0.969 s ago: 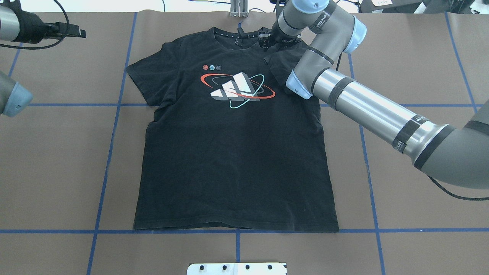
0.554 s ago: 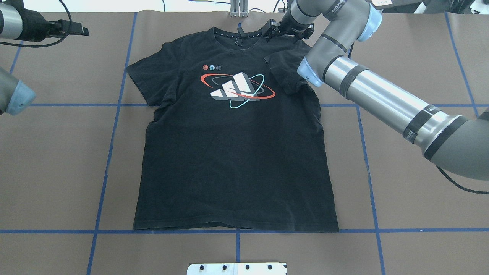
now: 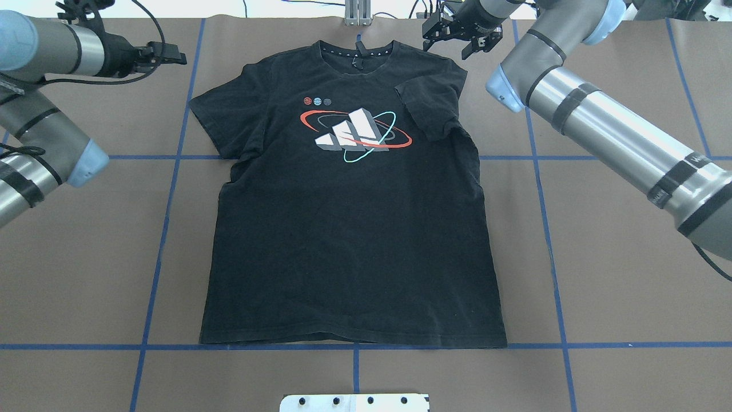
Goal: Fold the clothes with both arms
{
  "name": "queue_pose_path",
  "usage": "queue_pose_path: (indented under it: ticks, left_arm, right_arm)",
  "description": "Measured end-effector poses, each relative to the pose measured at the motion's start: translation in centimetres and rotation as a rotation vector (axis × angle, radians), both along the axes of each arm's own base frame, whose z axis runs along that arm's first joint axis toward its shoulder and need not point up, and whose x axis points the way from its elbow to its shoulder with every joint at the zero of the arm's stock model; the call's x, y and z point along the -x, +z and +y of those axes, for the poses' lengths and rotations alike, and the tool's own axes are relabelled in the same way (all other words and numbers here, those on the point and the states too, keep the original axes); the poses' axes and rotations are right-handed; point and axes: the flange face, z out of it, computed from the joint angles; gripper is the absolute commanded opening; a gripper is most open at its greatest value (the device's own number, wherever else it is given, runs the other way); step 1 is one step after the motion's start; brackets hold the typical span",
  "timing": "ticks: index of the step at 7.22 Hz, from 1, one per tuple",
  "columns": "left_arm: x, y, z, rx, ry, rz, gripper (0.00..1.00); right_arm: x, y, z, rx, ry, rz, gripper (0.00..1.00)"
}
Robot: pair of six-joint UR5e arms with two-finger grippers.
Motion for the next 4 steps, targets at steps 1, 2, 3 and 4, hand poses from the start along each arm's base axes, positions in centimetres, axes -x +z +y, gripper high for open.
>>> queue_pose_path:
  ticks: [1,2,3,4]
  left_arm:
    - [-2.4,0.6,-0.4,0.013,-0.011,0.001,0.99]
    - [-4.1,1.4,-0.8,0.024,-0.019,-0.009,0.98]
    - [-5.1,2.2,-1.0,0.032,-0.033,-0.026,0.96]
    - [-5.6,3.0,-1.1,0.039,-0.044,-0.041,0.93]
  right_arm:
    - [-1.1,0.2,1.6,-0.006,0.002,-0.022,1.0]
    - [-1.7,0.1,2.6,-0.006,0.007,-0.037,1.0]
    - [-1.9,-0.1,2.9,-0.003,0.012,-0.044,1.0]
    - [-1.9,-0.4,3.1,-0.003,0.014,-0.048,1.0]
